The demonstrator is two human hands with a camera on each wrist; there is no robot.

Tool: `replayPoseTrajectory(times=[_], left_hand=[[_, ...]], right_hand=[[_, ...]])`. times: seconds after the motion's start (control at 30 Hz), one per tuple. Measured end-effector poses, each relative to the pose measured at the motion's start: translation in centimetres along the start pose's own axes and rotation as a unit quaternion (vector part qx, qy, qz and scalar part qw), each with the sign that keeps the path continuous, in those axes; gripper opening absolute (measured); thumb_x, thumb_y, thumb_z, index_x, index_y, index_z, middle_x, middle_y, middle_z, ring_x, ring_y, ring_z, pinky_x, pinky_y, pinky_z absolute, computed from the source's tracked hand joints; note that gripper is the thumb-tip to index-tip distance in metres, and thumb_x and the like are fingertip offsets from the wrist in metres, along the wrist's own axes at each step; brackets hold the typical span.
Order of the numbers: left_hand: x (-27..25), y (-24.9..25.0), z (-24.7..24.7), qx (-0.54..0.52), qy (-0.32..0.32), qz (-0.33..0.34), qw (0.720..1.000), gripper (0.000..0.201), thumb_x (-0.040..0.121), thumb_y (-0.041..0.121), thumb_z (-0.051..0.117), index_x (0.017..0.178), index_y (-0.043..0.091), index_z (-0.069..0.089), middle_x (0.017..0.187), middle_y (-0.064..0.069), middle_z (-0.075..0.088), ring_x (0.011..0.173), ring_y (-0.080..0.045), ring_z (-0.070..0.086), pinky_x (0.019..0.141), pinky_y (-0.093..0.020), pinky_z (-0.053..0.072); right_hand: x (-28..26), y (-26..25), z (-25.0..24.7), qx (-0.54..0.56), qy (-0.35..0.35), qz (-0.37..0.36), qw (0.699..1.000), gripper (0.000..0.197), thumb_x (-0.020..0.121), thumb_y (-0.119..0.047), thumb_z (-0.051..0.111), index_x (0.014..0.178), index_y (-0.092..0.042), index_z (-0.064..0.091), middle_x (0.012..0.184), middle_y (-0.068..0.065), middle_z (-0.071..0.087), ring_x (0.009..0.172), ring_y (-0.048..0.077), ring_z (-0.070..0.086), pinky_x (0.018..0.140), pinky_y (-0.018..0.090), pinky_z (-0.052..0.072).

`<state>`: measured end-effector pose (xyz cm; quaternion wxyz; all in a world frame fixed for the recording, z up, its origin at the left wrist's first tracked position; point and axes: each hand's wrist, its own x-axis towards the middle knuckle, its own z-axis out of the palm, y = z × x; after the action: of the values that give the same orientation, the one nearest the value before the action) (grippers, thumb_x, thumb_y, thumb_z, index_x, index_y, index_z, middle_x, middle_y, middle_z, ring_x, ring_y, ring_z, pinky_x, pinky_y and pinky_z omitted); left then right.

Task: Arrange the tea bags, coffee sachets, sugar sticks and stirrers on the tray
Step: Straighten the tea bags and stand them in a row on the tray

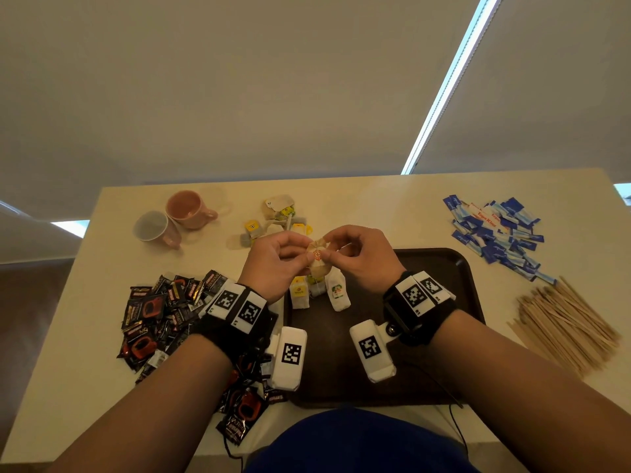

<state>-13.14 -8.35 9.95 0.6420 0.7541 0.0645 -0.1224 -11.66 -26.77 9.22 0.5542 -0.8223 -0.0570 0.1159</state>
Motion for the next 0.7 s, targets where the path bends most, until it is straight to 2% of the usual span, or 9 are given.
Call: replayPoseTrajectory(times=[0.13,0.23,0.3,0.37,0.5,0.7], left_hand=[[0.7,-0.8,0.4,0.032,0.002,-0.005,0.999,0.018,0.087,-0.001,0.072,0.091,0.017,0.068,0.083,-0.005,0.076,0.073,-0.014,0.072,0.068,-0.029,0.06],[1.4,-1.5,0.8,0.057,-0.004,-0.005,0.998,0.014,0.087,0.003,0.074,0.091,0.015,0.069,0.084,-0.008,0.076,0.075,-0.02,0.072,0.071,-0.036,0.061],[1.8,-2.0,1.1,0.073,-0.009,-0.006,0.997,0.017,0.086,0.005,0.075,0.088,0.021,0.069,0.083,-0.006,0.076,0.078,-0.022,0.073,0.075,-0.039,0.062],[2.0,-2.6,1.2,0.094,-0.011,-0.004,0.996,0.019,0.086,0.007,0.075,0.086,0.025,0.069,0.086,-0.004,0.076,0.081,-0.02,0.074,0.076,-0.039,0.061],[2.0,-4.0,0.4,0.109,0.012,-0.036,0.993,0.008,0.089,0.013,0.072,0.089,0.021,0.071,0.087,-0.004,0.075,0.078,-0.019,0.073,0.07,-0.036,0.06],[1.4,-5.8,-1.3,0.116,0.017,-0.1,0.988,0.012,0.092,0.01,0.067,0.088,0.02,0.07,0.088,-0.005,0.076,0.079,-0.02,0.073,0.064,-0.03,0.057]], right_hand=[[0.4,0.8,-0.2,0.01,-0.003,0.02,1.0,0.011,0.081,-0.014,0.08,0.084,-0.015,0.07,0.077,-0.002,0.07,0.068,0.007,0.066,0.068,0.021,0.055],[0.5,1.4,-0.5,0.031,-0.016,0.043,0.998,0.013,0.08,-0.01,0.08,0.086,-0.01,0.068,0.073,0.001,0.07,0.064,0.006,0.067,0.065,0.02,0.057],[0.5,1.9,-0.6,0.043,-0.024,0.067,0.997,0.016,0.081,-0.006,0.078,0.092,-0.008,0.067,0.072,0.003,0.071,0.063,0.008,0.068,0.064,0.022,0.058],[0.6,3.1,-0.6,0.027,-0.023,0.09,0.995,0.017,0.081,-0.007,0.078,0.094,-0.008,0.068,0.074,0.003,0.071,0.061,0.005,0.066,0.063,0.019,0.056],[0.1,7.5,-0.3,-0.051,-0.029,0.19,0.98,0.012,0.081,-0.017,0.08,0.087,-0.019,0.071,0.081,0.001,0.071,0.072,0.011,0.066,0.07,0.029,0.058],[-1.2,12.1,1.8,-0.134,-0.066,0.302,0.942,0.011,0.081,-0.022,0.08,0.084,-0.024,0.07,0.086,-0.002,0.071,0.08,0.011,0.066,0.076,0.029,0.058]])
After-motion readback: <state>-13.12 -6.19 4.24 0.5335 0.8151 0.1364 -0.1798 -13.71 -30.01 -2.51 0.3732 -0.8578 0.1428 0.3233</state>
